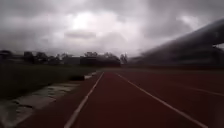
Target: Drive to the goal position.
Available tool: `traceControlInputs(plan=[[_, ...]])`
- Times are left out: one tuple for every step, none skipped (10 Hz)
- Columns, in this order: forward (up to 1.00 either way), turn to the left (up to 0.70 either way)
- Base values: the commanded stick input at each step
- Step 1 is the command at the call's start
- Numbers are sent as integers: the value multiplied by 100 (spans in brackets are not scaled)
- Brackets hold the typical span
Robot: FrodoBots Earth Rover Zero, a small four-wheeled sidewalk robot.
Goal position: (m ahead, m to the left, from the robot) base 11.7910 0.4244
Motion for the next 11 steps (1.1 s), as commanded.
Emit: traceControlInputs(plan=[[70, 0], [70, 0], [70, 0], [70, 0], [70, 0], [70, 0], [70, 0], [70, 0], [70, 0], [70, 0], [70, 0]])
